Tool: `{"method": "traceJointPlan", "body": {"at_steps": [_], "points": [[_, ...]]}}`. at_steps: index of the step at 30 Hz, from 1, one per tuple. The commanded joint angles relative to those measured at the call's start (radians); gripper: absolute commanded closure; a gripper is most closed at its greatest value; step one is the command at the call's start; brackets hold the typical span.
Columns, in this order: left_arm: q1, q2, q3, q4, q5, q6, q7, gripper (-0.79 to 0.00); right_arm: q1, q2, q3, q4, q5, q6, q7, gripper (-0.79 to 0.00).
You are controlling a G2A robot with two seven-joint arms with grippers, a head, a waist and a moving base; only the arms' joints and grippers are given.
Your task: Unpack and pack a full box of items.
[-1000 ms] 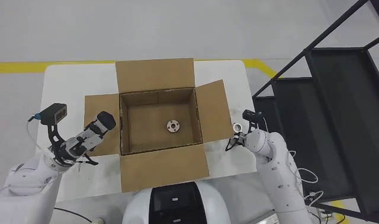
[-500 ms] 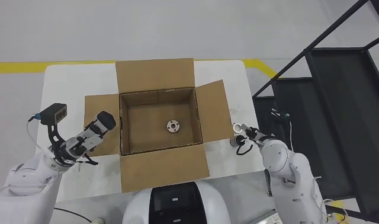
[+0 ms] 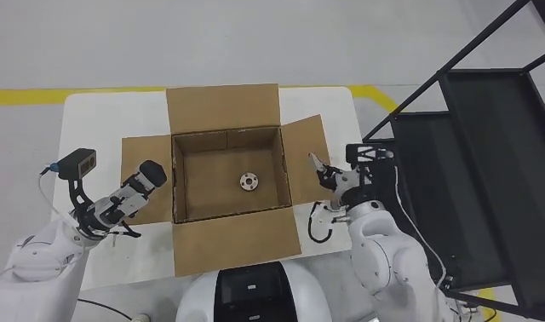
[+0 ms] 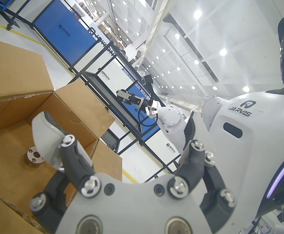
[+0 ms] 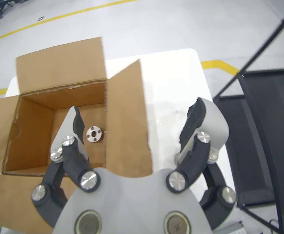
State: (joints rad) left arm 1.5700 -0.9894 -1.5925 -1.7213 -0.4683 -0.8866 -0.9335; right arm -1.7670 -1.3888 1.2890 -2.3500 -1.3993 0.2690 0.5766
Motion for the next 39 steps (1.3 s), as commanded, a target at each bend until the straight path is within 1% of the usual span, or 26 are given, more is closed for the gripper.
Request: {"method": "traceJointPlan", "body": {"at_steps": [1,5,6,8,10,15,18,21,36,39], "points": [[0.000,0.000,0.000,0.000,0.000,0.000,0.000,-0.785,0.054,-0.003,-0.075,0.000,-0.071,0.002,0.053,-0.785],[0.000,0.000,0.000,0.000,0.000,0.000,0.000,-0.785,0.162,-0.017,-0.233,0.000,-0.160,-0.005,0.235,-0.785],[0.000,0.000,0.000,0.000,0.000,0.000,0.000,-0.785,0.187,-0.021,-0.259,0.000,-0.170,0.011,0.276,-0.785],[0.000,0.000,0.000,0.000,0.000,0.000,0.000,-0.785,0.241,-0.031,-0.312,0.050,-0.185,0.021,0.364,-0.785],[0.000,0.000,0.000,0.000,0.000,0.000,0.000,-0.785,0.303,-0.046,-0.350,0.127,-0.156,0.064,0.419,-0.785],[0.000,0.000,0.000,0.000,0.000,0.000,0.000,-0.785,0.456,-0.082,-0.399,0.330,-0.048,0.136,0.520,-0.785],[0.000,0.000,0.000,0.000,0.000,0.000,0.000,-0.785,0.521,-0.100,-0.410,0.434,0.011,0.166,0.533,-0.785],[0.000,0.000,0.000,0.000,0.000,0.000,0.000,-0.785,0.570,-0.112,-0.409,0.517,0.055,0.173,0.532,-0.785],[0.000,0.000,0.000,0.000,0.000,0.000,0.000,-0.785,0.575,-0.113,-0.411,0.525,0.059,0.168,0.532,-0.785],[0.000,0.000,0.000,0.000,0.000,0.000,0.000,-0.785,0.564,-0.112,-0.399,0.541,0.081,0.140,0.499,-0.785]]}}
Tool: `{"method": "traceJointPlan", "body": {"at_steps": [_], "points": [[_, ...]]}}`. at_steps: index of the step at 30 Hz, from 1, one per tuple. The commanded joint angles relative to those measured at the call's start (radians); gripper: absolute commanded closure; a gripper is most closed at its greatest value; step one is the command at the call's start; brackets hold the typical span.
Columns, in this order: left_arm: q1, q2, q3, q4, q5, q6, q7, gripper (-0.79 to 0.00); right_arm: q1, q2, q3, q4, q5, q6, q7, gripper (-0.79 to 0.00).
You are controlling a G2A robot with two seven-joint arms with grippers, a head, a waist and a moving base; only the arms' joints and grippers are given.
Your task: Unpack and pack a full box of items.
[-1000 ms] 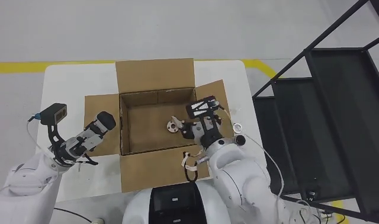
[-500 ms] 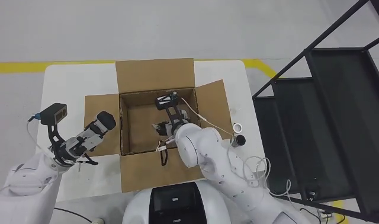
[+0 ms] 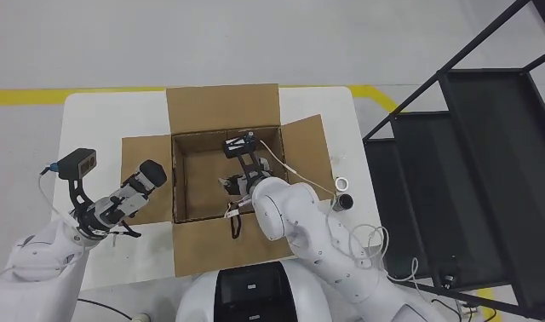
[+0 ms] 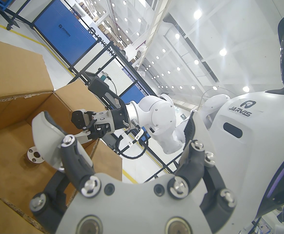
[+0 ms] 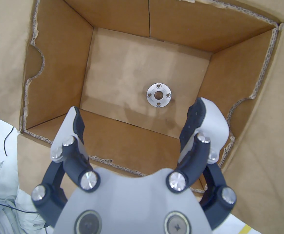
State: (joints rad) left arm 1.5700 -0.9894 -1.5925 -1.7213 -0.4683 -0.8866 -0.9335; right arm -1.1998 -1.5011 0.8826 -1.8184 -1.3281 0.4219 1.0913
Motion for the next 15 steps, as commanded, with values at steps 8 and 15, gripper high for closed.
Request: {"method": "traceJointPlan", "body": {"at_steps": [8,15], "points": [[0.000,0.000,0.000,0.000,0.000,0.000,0.000,-0.785,0.067,-0.007,0.063,0.211,0.076,-0.046,-0.026,-0.785],[0.000,0.000,0.000,0.000,0.000,0.000,0.000,-0.785,0.122,-0.014,0.091,0.317,0.167,-0.116,-0.023,-0.785]]}}
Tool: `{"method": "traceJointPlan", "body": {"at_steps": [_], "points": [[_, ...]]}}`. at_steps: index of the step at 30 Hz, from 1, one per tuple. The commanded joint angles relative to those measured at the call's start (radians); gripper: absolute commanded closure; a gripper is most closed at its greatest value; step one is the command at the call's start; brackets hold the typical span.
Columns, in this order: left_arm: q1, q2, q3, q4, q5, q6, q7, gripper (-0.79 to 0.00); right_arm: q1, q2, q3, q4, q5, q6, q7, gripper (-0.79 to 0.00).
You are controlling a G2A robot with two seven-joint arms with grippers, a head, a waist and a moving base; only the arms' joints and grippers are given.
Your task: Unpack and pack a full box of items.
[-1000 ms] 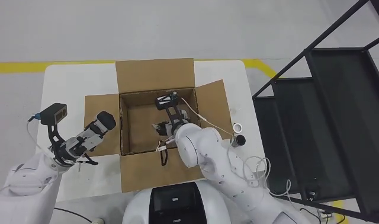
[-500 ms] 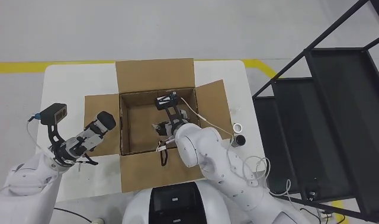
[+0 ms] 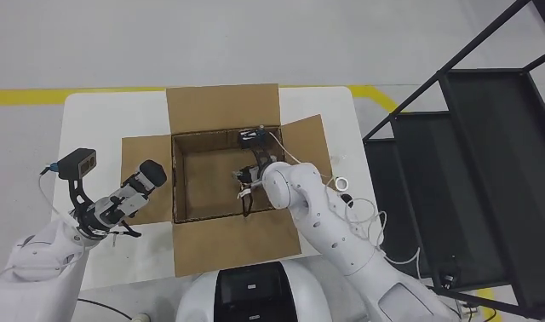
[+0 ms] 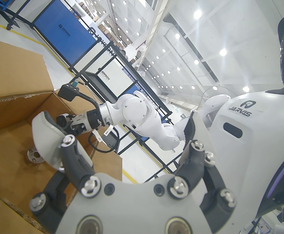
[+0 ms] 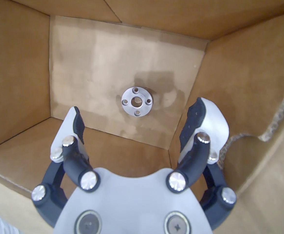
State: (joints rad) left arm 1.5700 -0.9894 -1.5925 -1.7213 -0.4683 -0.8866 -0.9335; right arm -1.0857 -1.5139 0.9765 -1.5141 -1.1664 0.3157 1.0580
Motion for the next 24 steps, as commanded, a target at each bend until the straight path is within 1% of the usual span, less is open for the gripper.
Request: {"method": "traceJointPlan", "body": {"at_steps": [1,6,8,10,11,12,17,24], "points": [[0.000,0.000,0.000,0.000,0.000,0.000,0.000,-0.785,0.018,-0.002,-0.005,0.034,0.017,-0.019,0.024,-0.785],[0.000,0.000,0.000,0.000,0.000,0.000,0.000,-0.785,0.071,-0.011,-0.030,0.130,0.036,-0.050,0.080,-0.782],[0.000,0.000,0.000,0.000,0.000,0.000,0.000,-0.785,0.086,-0.014,-0.037,0.157,0.043,-0.053,0.087,-0.686],[0.000,0.000,0.000,0.000,0.000,0.000,0.000,-0.785,0.102,-0.017,-0.043,0.177,0.043,-0.051,0.093,-0.656],[0.000,0.000,0.000,0.000,0.000,0.000,0.000,-0.785,0.108,-0.019,-0.042,0.185,0.057,-0.054,0.095,-0.686],[0.000,0.000,0.000,0.000,0.000,0.000,0.000,-0.785,0.115,-0.020,-0.043,0.193,0.062,-0.059,0.096,-0.785],[0.000,0.000,0.000,0.000,0.000,0.000,0.000,-0.785,0.126,-0.024,-0.054,0.175,0.072,-0.085,0.084,-0.785],[0.000,0.000,0.000,0.000,0.000,0.000,0.000,-0.785,0.126,-0.024,-0.054,0.172,0.070,-0.084,0.082,-0.785]]}}
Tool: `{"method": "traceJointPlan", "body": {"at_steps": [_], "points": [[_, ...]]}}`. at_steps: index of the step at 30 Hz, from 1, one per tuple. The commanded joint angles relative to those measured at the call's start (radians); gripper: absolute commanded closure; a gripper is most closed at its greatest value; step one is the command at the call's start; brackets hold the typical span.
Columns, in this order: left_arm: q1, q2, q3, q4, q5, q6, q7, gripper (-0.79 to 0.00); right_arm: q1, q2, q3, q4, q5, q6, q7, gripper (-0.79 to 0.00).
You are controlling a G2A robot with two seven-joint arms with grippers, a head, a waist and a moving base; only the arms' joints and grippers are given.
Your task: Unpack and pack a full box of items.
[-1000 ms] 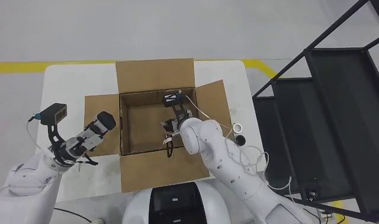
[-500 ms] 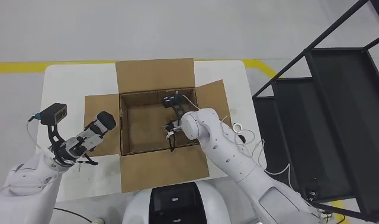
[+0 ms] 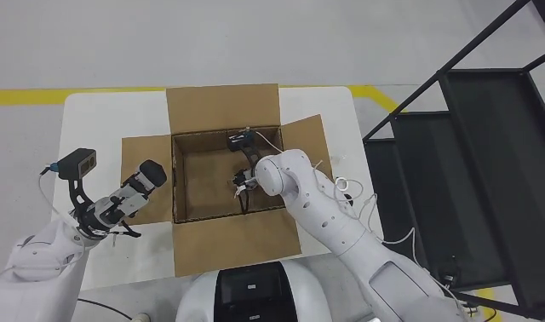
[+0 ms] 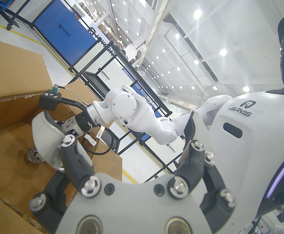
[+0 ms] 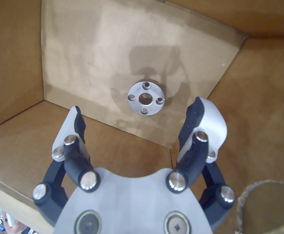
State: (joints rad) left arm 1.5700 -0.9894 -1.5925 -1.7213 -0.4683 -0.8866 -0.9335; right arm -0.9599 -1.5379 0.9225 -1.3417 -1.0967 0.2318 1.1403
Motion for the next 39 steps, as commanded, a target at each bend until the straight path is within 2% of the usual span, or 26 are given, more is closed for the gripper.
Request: {"method": "traceJointPlan", "body": {"at_steps": [1,9,26,28,29,30,31,32,33,39], "points": [[0.000,0.000,0.000,0.000,0.000,0.000,0.000,-0.785,0.000,0.000,0.000,0.000,0.000,0.000,0.000,-0.785],[0.000,0.000,0.000,0.000,0.000,0.000,0.000,-0.785,-0.010,0.001,0.000,0.013,0.005,-0.015,-0.019,-0.785],[0.000,0.000,0.000,0.000,0.000,0.000,0.000,-0.785,0.116,-0.040,-0.048,0.294,0.120,-0.052,-0.058,-0.785],[0.000,0.000,0.000,0.000,0.000,0.000,0.000,-0.785,0.126,-0.046,-0.058,0.320,0.131,-0.053,-0.064,-0.683],[0.000,0.000,0.000,0.000,0.000,0.000,0.000,-0.785,0.131,-0.049,-0.063,0.333,0.135,-0.054,-0.067,-0.582],[0.000,0.000,0.000,0.000,0.000,0.000,0.000,-0.785,0.136,-0.052,-0.068,0.344,0.139,-0.056,-0.071,-0.369],[0.000,0.000,0.000,0.000,0.000,0.000,0.000,-0.785,0.141,-0.055,-0.072,0.357,0.144,-0.057,-0.077,-0.332],[0.000,0.000,0.000,0.000,0.000,0.000,0.000,-0.785,0.145,-0.057,-0.076,0.369,0.146,-0.058,-0.081,-0.185],[0.000,0.000,0.000,0.000,0.000,0.000,0.000,-0.785,0.150,-0.060,-0.079,0.378,0.151,-0.060,-0.086,0.000],[0.000,0.000,0.000,0.000,0.000,0.000,0.000,-0.785,0.161,-0.068,-0.088,0.399,0.153,-0.041,-0.103,0.000]]}}
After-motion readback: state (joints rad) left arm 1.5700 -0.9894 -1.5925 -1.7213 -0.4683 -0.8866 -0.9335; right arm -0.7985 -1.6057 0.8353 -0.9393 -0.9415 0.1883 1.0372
